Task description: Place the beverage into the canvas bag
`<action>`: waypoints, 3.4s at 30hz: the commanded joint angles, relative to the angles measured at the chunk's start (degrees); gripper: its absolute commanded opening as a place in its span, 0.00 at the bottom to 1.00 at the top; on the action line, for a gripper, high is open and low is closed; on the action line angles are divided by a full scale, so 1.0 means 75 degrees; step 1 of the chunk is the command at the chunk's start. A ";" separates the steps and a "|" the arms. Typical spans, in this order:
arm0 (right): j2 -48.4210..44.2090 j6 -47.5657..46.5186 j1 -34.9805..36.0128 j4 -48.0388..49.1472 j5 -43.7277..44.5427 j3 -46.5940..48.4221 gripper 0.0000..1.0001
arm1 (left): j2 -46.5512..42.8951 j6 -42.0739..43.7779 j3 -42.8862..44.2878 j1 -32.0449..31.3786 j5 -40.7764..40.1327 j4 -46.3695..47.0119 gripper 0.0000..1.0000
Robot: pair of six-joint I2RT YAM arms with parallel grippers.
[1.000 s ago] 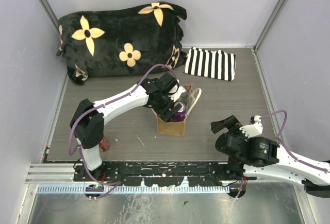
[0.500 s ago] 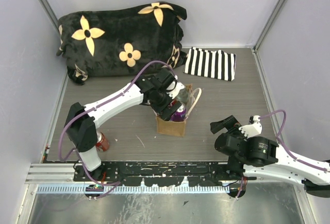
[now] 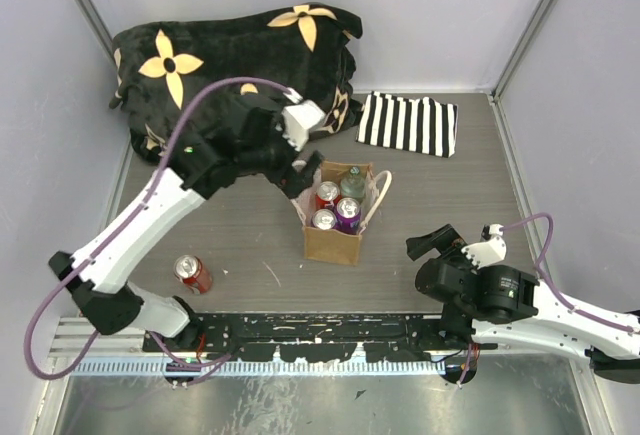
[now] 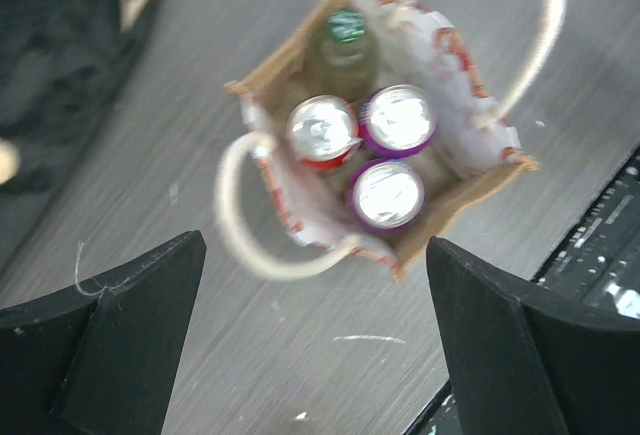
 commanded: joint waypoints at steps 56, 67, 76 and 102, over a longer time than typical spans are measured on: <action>-0.0489 -0.0161 0.0023 0.0578 -0.0036 -0.0397 1.00 | -0.3162 0.2606 -0.6105 0.5442 0.0086 -0.2718 0.80; -0.0746 -0.0008 0.0023 0.0486 -0.0068 -0.0532 1.00 | -0.2735 0.2579 -0.6065 0.5441 0.0094 -0.2829 0.91; -0.0881 0.0110 0.0023 0.0364 -0.0066 -0.0565 1.00 | -0.2378 0.2526 -0.6033 0.5441 0.0057 -0.2906 0.88; -0.1030 0.0270 0.0021 0.0374 -0.0098 -0.0759 1.00 | -0.0232 0.1704 -0.0685 0.5423 0.0731 -0.3940 0.00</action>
